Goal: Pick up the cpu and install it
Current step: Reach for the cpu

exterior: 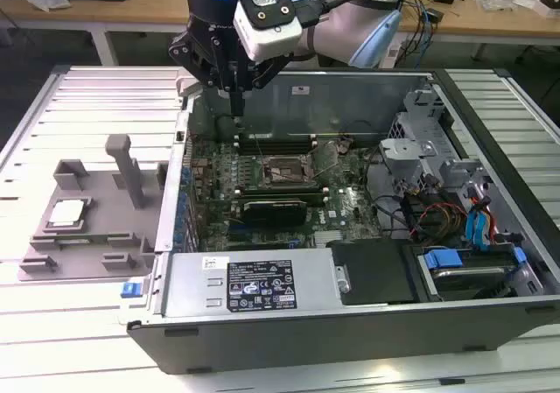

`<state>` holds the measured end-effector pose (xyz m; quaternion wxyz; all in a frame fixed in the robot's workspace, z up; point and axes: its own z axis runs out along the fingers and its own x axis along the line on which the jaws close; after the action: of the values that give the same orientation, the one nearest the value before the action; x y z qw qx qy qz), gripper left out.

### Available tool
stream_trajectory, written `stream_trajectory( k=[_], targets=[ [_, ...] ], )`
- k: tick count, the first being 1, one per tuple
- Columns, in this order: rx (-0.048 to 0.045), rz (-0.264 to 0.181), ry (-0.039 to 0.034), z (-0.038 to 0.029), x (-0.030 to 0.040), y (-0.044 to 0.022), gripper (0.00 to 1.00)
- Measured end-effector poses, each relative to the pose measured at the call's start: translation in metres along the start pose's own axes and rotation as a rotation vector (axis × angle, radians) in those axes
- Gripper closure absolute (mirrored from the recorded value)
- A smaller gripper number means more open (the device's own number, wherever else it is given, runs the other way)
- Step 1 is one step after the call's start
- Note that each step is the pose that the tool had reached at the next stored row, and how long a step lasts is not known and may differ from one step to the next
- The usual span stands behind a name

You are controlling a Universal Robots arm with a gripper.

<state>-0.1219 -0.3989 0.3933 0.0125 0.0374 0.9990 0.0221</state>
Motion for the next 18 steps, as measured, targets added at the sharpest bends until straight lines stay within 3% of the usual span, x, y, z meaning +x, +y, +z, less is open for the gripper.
stream_trajectory(
  k=[9, 13, 18],
  targets=[
    [0.0, 0.0, 0.0, 0.0, 0.0009, -0.0001, 0.89],
    [-0.0001, 0.0, 0.0, -0.0001, 0.0045, -0.0004, 0.89],
    [-0.0001, 0.0, 0.0, -0.0004, 0.0146, -0.0011, 0.89]
  ],
)
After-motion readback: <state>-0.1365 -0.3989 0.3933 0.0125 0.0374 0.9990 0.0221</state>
